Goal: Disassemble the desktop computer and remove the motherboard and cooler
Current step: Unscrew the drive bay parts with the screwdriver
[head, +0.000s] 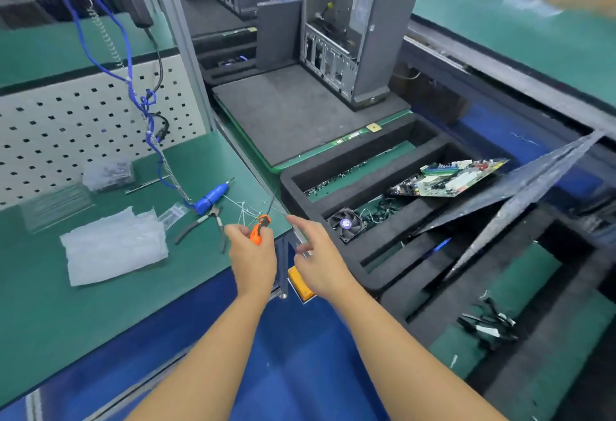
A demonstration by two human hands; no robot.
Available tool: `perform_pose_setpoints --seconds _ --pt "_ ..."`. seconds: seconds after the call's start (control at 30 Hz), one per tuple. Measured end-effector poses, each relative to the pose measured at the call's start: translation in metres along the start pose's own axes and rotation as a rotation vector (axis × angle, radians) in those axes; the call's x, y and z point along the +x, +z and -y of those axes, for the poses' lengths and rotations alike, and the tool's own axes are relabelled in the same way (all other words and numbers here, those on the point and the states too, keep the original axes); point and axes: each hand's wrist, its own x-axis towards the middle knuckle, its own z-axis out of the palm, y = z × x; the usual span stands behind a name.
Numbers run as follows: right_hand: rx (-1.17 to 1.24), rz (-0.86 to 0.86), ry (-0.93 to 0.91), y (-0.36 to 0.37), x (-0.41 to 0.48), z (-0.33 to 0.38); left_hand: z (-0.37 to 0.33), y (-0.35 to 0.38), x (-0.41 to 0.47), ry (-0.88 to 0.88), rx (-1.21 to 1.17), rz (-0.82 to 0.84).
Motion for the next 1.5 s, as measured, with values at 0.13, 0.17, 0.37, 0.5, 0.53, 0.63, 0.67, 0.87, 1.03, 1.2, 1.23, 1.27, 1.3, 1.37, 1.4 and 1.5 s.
perform_pose_setpoints --seconds 0.13,0.17,0.37,0.5,0.53,0.63,0.67,0.87,1.03,1.2,1.23,1.27,1.3,1.37,1.4,1.5 --pt "-0.103 0.014 -0.294 -0.02 -0.02 0.036 -0.056 -0.017 -0.039 0.294 0.053 -0.029" --pt "-0.073 0.005 -0.339 -0.026 -0.026 0.047 -0.07 -0.022 -0.046 0.383 0.055 -0.041" --pt "-0.089 -0.222 -0.51 -0.088 -0.083 0.094 -0.161 -0.035 -0.099 0.902 0.042 0.052" --pt "-0.187 -0.377 -0.534 -0.153 -0.13 0.102 -0.214 -0.01 -0.144 1.068 -0.104 0.368" --pt "-0.211 -0.417 -0.531 -0.172 -0.141 0.103 -0.226 -0.001 -0.157 1.082 -0.14 0.435" --pt "-0.23 -0.545 -0.531 -0.227 -0.178 0.097 -0.257 0.033 -0.206 1.07 -0.244 0.609" --pt "-0.229 -0.587 -0.529 -0.244 -0.193 0.092 -0.265 0.046 -0.225 1.06 -0.301 0.65" --pt "-0.333 -0.821 -0.4 -0.355 -0.301 0.068 -0.286 0.128 -0.353 0.91 -0.587 0.973" --pt "-0.439 -1.073 -0.343 -0.436 -0.396 0.057 -0.292 0.195 -0.453 0.863 -0.627 1.253" --pt "-0.46 -1.179 -0.234 -0.489 -0.463 0.027 -0.277 0.27 -0.523 0.934 -0.238 1.365" --pt "-0.452 -1.186 -0.215 -0.497 -0.472 0.017 -0.267 0.288 -0.532 0.973 -0.106 1.36" --pt "-0.437 -1.189 -0.196 -0.504 -0.48 0.007 -0.255 0.307 -0.538 1.024 0.039 1.344" --pt "-0.426 -1.191 -0.176 -0.511 -0.486 -0.002 -0.242 0.325 -0.543 1.086 0.191 1.32" --pt "-0.425 -1.197 -0.136 -0.522 -0.493 -0.021 -0.214 0.358 -0.546 1.219 0.51 1.255" --pt "-0.423 -1.197 -0.122 -0.526 -0.495 -0.03 -0.201 0.37 -0.546 1.227 0.636 1.234" --pt "-0.405 -1.196 -0.107 -0.536 -0.497 -0.054 -0.17 0.392 -0.535 1.129 0.812 1.271"
